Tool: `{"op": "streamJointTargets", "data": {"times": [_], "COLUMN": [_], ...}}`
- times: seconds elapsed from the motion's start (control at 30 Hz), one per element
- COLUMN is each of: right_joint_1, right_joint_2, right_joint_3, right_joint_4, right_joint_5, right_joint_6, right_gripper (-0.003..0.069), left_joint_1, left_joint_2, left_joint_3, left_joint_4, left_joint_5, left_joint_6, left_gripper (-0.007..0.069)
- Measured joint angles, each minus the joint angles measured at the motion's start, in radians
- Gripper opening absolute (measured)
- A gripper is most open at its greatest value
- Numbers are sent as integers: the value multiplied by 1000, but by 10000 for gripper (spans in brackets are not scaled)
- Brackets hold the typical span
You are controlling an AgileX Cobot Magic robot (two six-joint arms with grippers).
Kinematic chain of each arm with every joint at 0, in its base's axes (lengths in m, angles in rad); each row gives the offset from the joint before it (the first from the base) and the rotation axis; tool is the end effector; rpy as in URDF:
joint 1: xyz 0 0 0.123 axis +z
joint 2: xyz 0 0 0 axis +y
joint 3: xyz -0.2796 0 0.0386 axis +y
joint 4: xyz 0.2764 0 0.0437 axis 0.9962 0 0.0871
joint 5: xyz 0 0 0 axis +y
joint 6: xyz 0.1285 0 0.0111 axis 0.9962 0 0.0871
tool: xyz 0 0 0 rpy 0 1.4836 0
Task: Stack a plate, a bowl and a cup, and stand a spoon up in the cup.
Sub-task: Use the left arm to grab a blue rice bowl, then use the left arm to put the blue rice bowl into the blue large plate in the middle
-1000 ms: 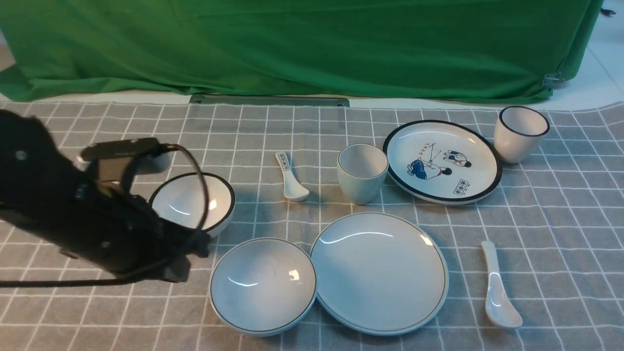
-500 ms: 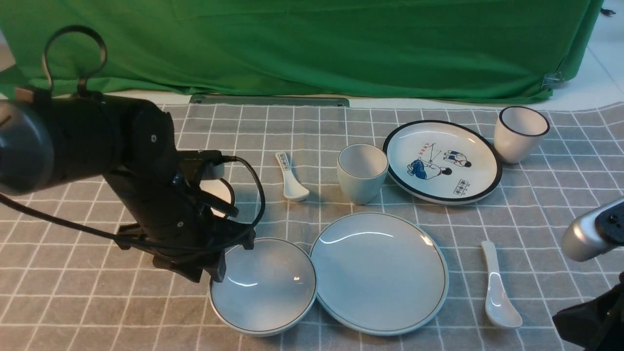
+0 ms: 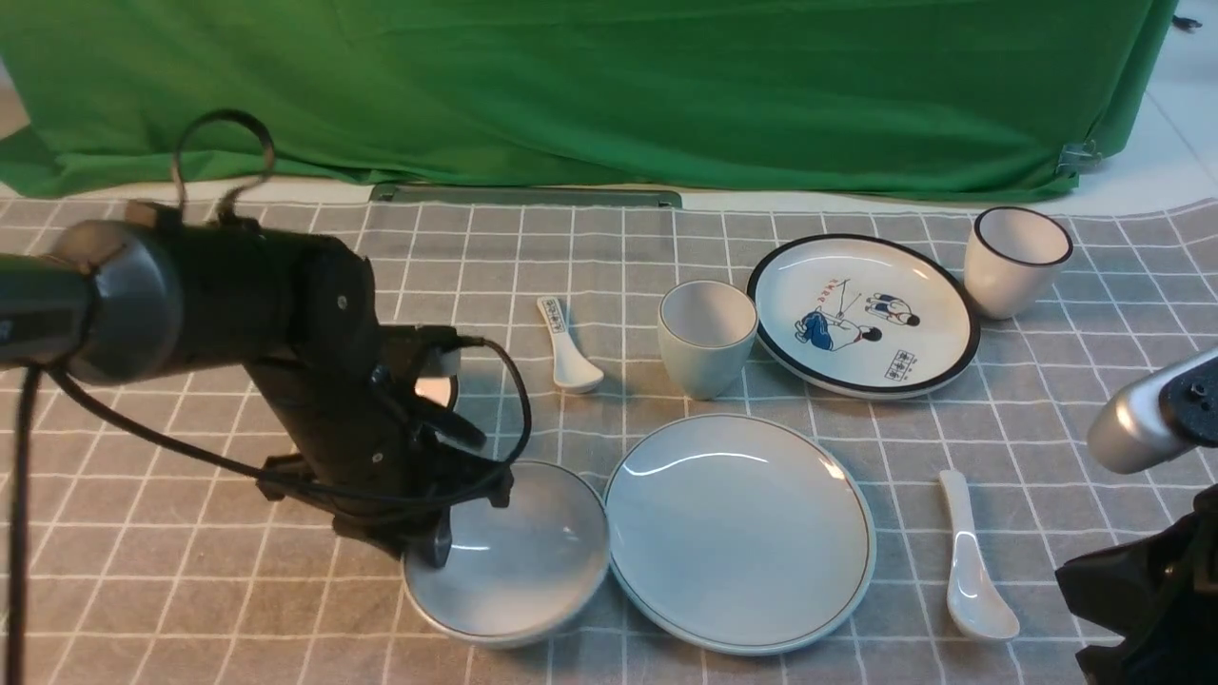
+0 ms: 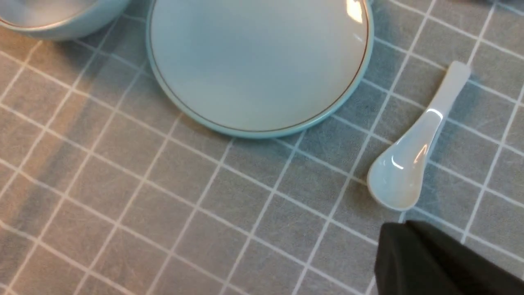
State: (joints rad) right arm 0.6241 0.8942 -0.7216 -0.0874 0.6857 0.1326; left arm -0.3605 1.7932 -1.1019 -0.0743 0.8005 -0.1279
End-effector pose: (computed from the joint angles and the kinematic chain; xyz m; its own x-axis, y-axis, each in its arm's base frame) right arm 0.1886 0.1270 0.2711 -0.5990 -0.3516 -0.7194 -0.5135 0.8581 0.0082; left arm 0.3358 -0.1339 0.1176 -0.9722 0.1758 -0.1547 0.1899 0.9784 -0.0815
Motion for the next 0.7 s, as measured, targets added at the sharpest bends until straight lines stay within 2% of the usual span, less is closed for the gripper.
{"op": "streamJointTargets", "data": {"times": [0.07, 0.13, 0.2, 0.3, 0.4, 0.47, 0.6, 0.7], "right_joint_1": [0, 0, 0, -9, -33, -64, -92, -93], "right_joint_2": [0, 0, 1, 4, 5, 5, 5, 5], "right_joint_3": [0, -2, -33, -68, -95, -115, -120, -121], "right_joint_4": [-45, -99, -235, -320, -345, -348, -333, -306], "right_joint_5": [16, 46, 166, 269, 318, 351, 371, 374], "right_joint_6": [32, 71, 146, 174, 176, 173, 158, 136], "right_gripper": [22, 22, 22, 22, 21, 21, 21, 21], "left_joint_1": [-2, -3, -3, -20, -58, -134, -223, -239], "left_joint_2": [-25, -46, -97, -122, -123, -102, 6, 116], "left_joint_3": [-12, -31, -91, -144, -199, -248, -353, -445], "left_joint_4": [2, 8, -2, -37, -58, -61, -84, -83], "left_joint_5": [28, 51, 80, 84, 83, 61, 50, 75], "left_joint_6": [7, 12, 19, 37, 47, 50, 44, 39], "left_gripper": [34, 27, 24, 23, 24, 24, 24, 24]}}
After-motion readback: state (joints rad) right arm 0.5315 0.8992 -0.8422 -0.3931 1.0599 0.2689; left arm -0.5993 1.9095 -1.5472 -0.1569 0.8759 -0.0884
